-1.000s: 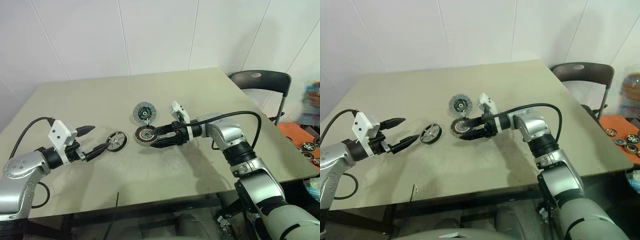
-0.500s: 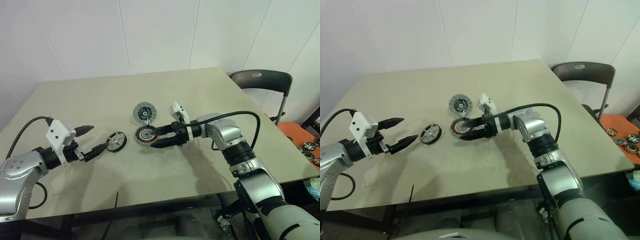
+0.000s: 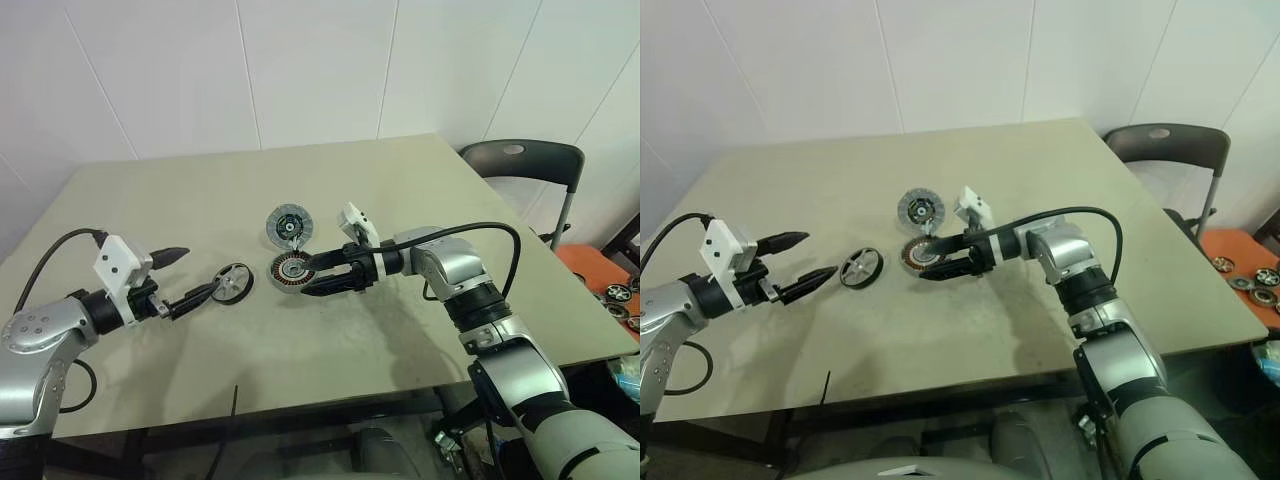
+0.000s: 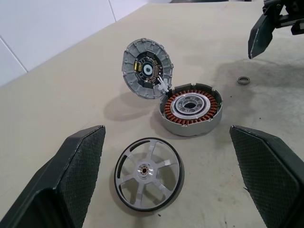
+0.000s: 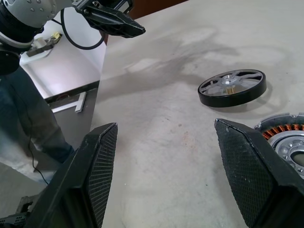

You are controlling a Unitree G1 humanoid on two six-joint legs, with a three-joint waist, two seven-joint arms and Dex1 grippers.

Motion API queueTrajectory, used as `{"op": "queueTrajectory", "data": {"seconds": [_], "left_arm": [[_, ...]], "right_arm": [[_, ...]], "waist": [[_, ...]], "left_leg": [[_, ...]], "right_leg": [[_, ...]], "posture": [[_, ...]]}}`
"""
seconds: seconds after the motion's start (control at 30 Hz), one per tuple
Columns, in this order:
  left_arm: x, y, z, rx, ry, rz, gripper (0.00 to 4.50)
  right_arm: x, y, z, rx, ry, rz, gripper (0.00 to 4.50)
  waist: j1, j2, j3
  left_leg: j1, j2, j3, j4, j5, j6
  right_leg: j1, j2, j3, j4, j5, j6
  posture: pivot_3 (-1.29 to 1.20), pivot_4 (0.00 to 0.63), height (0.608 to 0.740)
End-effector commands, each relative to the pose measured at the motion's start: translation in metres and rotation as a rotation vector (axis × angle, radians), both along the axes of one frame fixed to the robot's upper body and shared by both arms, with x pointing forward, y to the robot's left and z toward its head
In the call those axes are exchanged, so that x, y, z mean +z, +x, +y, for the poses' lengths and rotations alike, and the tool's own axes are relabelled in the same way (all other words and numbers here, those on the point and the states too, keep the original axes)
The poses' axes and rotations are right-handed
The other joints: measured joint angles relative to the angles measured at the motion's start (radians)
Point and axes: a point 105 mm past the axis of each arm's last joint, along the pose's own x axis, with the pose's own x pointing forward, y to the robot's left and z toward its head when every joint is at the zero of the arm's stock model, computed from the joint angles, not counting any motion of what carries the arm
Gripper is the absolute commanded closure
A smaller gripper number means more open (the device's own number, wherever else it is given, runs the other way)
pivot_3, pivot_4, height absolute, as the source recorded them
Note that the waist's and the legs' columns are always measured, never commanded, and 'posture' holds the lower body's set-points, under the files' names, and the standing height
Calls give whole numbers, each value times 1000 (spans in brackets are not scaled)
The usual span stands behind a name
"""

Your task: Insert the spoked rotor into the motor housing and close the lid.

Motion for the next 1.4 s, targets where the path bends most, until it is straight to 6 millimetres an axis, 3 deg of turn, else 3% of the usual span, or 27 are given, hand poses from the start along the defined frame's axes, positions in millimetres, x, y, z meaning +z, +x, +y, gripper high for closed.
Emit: {"op": "queueTrajectory", "data": {"seconds": [0.03, 1.4], "left_arm": [[9, 2, -3, -16, 9, -39, 43], [10, 9, -4, -28, 6, -48, 43]], "right_arm": [[12, 2, 2, 4, 18, -49, 1064], [13, 6, 0, -29, 11, -63, 1064]], "waist": [[0, 0, 0], [0, 0, 0]], "left_leg": [[0, 0, 0, 0, 0, 0], [0, 0, 0, 0, 0, 0]], "right_leg": [[0, 0, 0, 0, 0, 0], [0, 0, 0, 0, 0, 0]], "posture": [[0, 0, 740], [0, 0, 740]]}}
